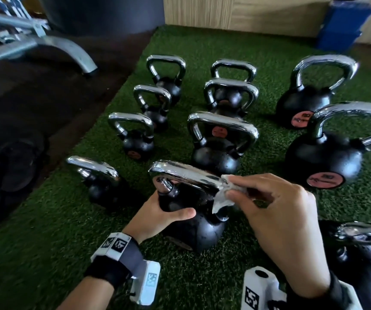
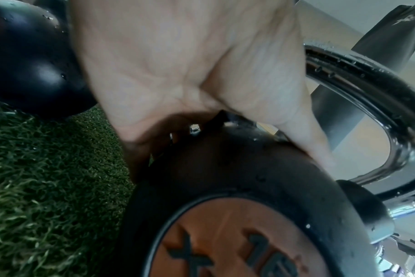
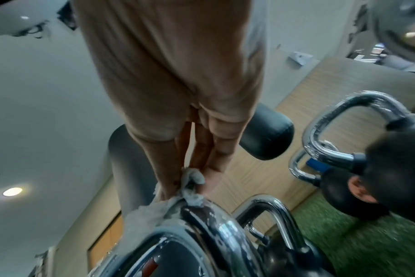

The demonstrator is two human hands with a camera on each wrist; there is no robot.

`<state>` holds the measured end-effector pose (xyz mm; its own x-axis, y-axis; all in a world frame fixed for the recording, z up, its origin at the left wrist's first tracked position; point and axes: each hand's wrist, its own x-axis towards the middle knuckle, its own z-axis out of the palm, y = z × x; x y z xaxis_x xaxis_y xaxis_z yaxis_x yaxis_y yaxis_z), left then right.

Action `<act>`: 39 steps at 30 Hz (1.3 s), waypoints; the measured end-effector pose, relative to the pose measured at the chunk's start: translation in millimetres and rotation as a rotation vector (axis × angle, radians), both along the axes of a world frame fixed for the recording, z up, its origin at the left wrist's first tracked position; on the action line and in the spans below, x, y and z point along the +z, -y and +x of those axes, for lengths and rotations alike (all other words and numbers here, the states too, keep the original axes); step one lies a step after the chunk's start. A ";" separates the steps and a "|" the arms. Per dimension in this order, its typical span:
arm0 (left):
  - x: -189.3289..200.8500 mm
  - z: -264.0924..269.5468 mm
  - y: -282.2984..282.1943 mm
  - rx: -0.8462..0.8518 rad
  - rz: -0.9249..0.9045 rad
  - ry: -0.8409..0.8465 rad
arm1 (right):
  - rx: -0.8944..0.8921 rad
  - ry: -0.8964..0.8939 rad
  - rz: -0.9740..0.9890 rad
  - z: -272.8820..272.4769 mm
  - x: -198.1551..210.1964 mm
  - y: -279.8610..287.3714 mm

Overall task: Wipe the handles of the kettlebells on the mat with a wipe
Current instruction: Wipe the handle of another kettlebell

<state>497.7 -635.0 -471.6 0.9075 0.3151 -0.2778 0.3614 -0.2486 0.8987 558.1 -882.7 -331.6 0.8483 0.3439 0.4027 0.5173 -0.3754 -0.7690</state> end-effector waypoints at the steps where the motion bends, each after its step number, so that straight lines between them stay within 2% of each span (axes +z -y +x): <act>1: 1.6 -0.1 0.3 0.000 -0.002 0.003 | -0.017 -0.022 0.018 -0.4 -4.3 2.3; 6: 7.1 -4.7 2.7 0.015 0.011 -0.009 | -0.071 -0.265 0.153 -0.1 -36.2 21.0; 11: 17.1 -7.9 4.1 0.040 0.027 -0.037 | -0.105 -0.196 0.173 -0.5 -52.1 17.4; 14: 26.0 -9.3 5.0 0.042 0.058 -0.065 | -0.091 -0.285 0.258 -1.1 -65.4 19.7; 17: 33.5 -12.1 7.2 0.042 0.114 -0.083 | -0.056 -0.450 0.409 -3.6 -79.2 19.7; 22: 42.4 -18.4 13.3 0.036 0.206 -0.103 | -0.065 -0.583 0.449 -7.4 -92.9 9.9; 26: 58.6 -24.6 6.7 -0.030 0.377 -0.172 | -0.097 -0.789 0.566 -16.6 -90.8 2.8; 28: 71.9 -33.3 -3.4 -0.059 0.445 -0.194 | -0.107 -0.781 0.452 -22.6 -83.9 6.7; 30: 81.9 -44.0 -11.0 -0.105 0.353 -0.156 | -0.066 -0.695 0.202 -32.8 -74.9 11.2; 32: 93.0 -55.1 -7.7 -0.151 0.038 -0.047 | 0.056 -0.596 0.053 -45.7 -60.4 7.6; 34: 106.7 -62.6 4.7 -0.153 -0.251 0.063 | 0.129 -0.476 0.037 -55.4 -40.7 -2.6; 39: 120.0 -68.2 33.4 -0.105 -0.502 0.185 | 0.201 -0.240 0.100 -64.5 -8.5 -28.7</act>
